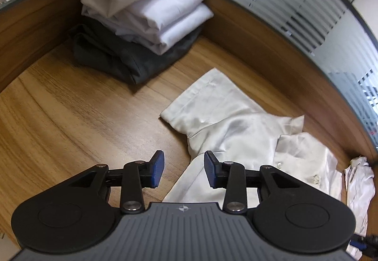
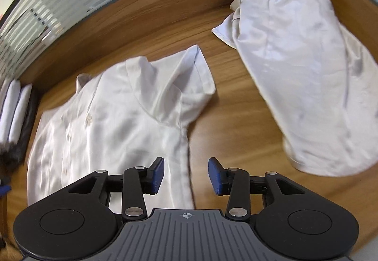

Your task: Fold clothes

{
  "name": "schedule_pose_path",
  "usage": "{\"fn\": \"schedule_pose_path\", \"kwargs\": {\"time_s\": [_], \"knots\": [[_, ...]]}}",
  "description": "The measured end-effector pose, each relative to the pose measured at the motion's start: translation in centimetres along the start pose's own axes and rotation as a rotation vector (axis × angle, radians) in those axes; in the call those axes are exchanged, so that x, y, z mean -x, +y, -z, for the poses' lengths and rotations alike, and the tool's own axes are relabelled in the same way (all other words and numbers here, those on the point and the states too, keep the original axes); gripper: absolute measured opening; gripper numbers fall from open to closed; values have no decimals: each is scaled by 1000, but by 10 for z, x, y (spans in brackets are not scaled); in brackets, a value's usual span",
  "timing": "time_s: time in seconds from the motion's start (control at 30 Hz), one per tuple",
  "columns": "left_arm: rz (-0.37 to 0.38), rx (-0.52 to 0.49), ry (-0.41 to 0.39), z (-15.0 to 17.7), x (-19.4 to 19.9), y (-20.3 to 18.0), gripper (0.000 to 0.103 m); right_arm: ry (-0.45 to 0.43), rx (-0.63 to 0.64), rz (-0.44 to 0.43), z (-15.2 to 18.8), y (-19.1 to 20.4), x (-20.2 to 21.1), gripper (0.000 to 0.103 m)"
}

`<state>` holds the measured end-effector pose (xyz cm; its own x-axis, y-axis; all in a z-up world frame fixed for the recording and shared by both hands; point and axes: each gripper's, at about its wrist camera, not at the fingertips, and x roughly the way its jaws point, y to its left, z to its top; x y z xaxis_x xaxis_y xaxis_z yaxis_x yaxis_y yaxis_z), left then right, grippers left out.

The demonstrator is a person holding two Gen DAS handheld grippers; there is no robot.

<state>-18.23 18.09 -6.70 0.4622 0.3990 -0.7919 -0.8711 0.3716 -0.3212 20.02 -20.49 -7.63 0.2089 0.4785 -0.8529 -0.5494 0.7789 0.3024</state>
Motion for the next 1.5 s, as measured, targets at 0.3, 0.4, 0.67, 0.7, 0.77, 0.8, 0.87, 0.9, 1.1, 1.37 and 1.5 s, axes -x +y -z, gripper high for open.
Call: {"fn": "schedule_pose_path", "kwargs": {"time_s": [0.3,0.4,0.67,0.7,0.77,0.8,0.87,0.9,1.1,1.37,1.5], "knots": [[45,193,59,-27,-35,23,42,-11,-98,50,-22,15,-54,43],[82,216,72,-34,-47,21,42,-12,-110,69,-25,18,-61,27],[110,220,147,-43,-84,7,46,-15,-136,116,-32,24,-79,4],[109,224,156,-43,-89,6,46,-17,-131,119,-32,24,-78,4],[121,244,172,-42,-96,5,46,-22,-124,126,-32,24,-78,4],[126,254,179,-41,-99,5,46,-22,-126,127,-33,22,-78,4],[136,268,195,-39,-105,5,45,-27,-133,128,-33,20,-77,4],[143,274,203,-38,-108,5,37,-31,-136,126,-33,19,-77,4],[65,318,68,-43,-97,7,2,-66,-111,133,-35,15,-72,3],[1,242,-23,-69,-89,-3,2,-200,-126,266,-60,-10,-50,2],[-36,228,-1,-73,-97,-4,2,-204,-190,292,-79,-41,-48,2]]}}
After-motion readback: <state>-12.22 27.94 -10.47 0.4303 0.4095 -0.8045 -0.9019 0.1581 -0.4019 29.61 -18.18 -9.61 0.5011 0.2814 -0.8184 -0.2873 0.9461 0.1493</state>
